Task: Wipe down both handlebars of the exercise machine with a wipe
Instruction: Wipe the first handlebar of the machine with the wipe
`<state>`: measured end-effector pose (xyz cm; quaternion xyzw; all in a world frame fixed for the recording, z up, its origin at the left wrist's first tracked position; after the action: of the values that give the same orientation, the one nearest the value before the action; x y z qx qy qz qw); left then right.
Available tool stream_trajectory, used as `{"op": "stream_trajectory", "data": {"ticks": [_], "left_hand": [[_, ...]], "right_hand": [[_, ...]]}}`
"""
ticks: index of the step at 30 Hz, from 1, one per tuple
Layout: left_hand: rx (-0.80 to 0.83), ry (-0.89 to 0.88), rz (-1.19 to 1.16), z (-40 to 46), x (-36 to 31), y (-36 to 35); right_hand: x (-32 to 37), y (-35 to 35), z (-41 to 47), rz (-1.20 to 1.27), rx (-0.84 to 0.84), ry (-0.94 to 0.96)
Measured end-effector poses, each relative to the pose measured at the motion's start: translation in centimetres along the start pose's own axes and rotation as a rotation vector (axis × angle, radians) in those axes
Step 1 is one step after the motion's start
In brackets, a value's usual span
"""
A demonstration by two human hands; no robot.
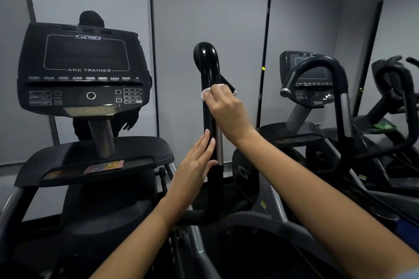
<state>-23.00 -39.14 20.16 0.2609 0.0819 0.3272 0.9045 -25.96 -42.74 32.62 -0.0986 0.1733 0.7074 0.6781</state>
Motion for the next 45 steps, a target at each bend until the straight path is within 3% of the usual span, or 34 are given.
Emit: {"op": "stream_trajectory", "data": {"ticks": [2, 5, 6, 12, 17, 19, 23, 26, 31, 35, 41, 45], "left_hand": [[-0.007, 0.002, -0.008, -0.1, -0.2, 0.0], [0.001, 0.003, -0.029, -0.2, -0.3, 0.0], [0.001, 0.005, -0.03, -0.2, -0.3, 0.0], [-0.009, 0.018, -0.037, -0.1, -0.1, 0.0], [-0.011, 0.009, -0.046, -0.2, -0.4, 0.1], [-0.009, 0.002, -0.037, -0.1, -0.3, 0.0], [-0.001, 0.012, -0.051, -0.1, -0.2, -0.3], [-0.005, 0.016, -0.086, -0.1, -0.1, -0.2], [0.007, 0.019, -0.072, -0.1, 0.1, -0.4], [0.013, 0.023, -0.09, -0.1, 0.2, -0.6], [-0.005, 0.008, -0.075, -0.3, 0.1, -0.3], [-0.013, 0.014, -0.094, -0.3, 0.1, -0.2]], "right_hand": [[-1.2, -0.3, -0.9, 0.148, 0.025, -0.079], [-5.0, -2.1, -2.0, 0.577, 0.077, -0.444], [-5.4, -2.4, -1.9, 0.614, 0.086, -0.493], [-1.7, -1.4, -1.0, 0.228, 0.085, -0.107], [-6.6, -2.6, -2.7, 0.724, -0.016, -0.663], [-5.8, -2.5, -2.1, 0.667, 0.025, -0.582], [0.1, -1.3, 0.0, 0.044, 0.098, -0.041], [3.2, -2.1, 1.3, -0.15, 0.16, 0.164], [4.1, -3.5, 1.4, -0.151, 0.321, 0.132], [3.9, -3.0, -1.2, -0.128, 0.219, 0.171], [0.3, -1.3, 0.0, 0.03, 0.079, -0.054], [-1.1, -1.8, -3.8, 0.387, 0.108, -0.185]]}}
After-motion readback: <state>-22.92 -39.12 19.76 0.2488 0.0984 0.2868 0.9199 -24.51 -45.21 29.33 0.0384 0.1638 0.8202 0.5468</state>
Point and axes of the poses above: each hand's wrist, its own z-axis towards the middle knuckle, its own y-axis out of the back of the hand, x = y × z, the point moved 10 cm from there along z, towards the middle knuckle, and after that the axes turned 2 degrees about -y, right-handed, at the moved point
